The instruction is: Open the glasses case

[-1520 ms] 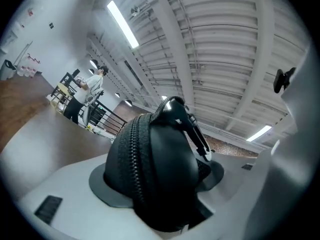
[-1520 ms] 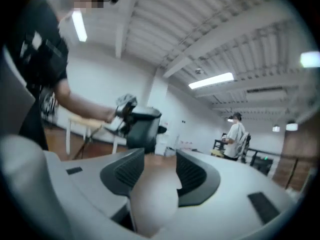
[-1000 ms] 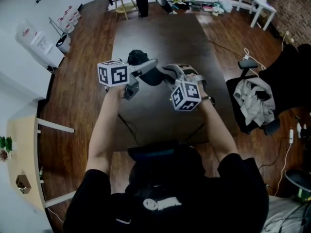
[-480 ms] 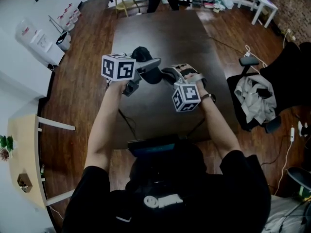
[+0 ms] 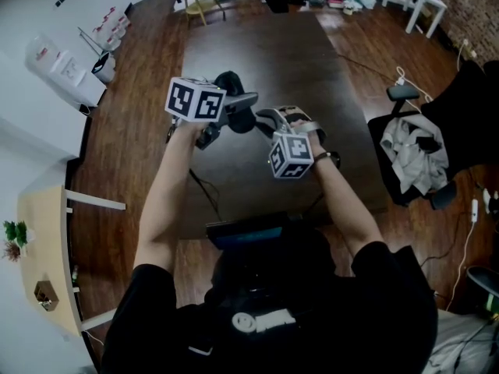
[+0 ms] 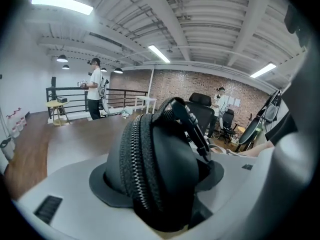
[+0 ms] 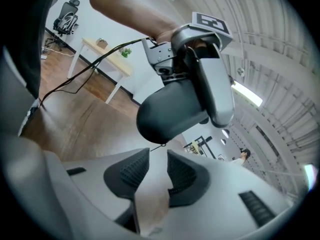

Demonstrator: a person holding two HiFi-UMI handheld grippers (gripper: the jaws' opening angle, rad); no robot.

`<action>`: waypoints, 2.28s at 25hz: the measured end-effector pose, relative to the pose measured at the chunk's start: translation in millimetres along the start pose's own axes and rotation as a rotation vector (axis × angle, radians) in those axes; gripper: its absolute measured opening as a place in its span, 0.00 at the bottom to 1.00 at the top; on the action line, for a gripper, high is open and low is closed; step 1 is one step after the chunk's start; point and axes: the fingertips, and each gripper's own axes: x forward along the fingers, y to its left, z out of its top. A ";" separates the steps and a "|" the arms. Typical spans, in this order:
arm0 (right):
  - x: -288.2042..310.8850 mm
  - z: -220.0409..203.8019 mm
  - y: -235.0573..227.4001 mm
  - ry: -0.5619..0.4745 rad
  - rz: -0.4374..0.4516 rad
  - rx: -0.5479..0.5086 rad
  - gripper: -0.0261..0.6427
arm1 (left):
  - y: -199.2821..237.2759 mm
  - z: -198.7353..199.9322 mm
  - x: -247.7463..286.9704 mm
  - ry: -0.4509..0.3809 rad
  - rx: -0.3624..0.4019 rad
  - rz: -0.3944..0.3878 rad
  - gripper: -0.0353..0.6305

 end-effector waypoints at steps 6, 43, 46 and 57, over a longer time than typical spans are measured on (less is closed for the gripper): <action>7.2 3.7 4.1 0.017 -0.014 0.077 0.25 | 1.2 -6.3 9.2 0.057 0.000 0.034 0.50; -1.1 24.4 26.7 -0.147 0.142 0.790 0.04 | 28.8 19.2 -3.1 -0.340 -0.344 -0.007 0.43; -1.7 36.8 24.7 -0.239 0.182 0.999 0.04 | 26.6 23.6 -3.7 -0.362 -0.309 0.008 0.43; 3.8 20.2 13.5 -0.335 0.189 1.392 0.04 | 27.9 24.1 -9.9 -0.407 -0.301 0.000 0.43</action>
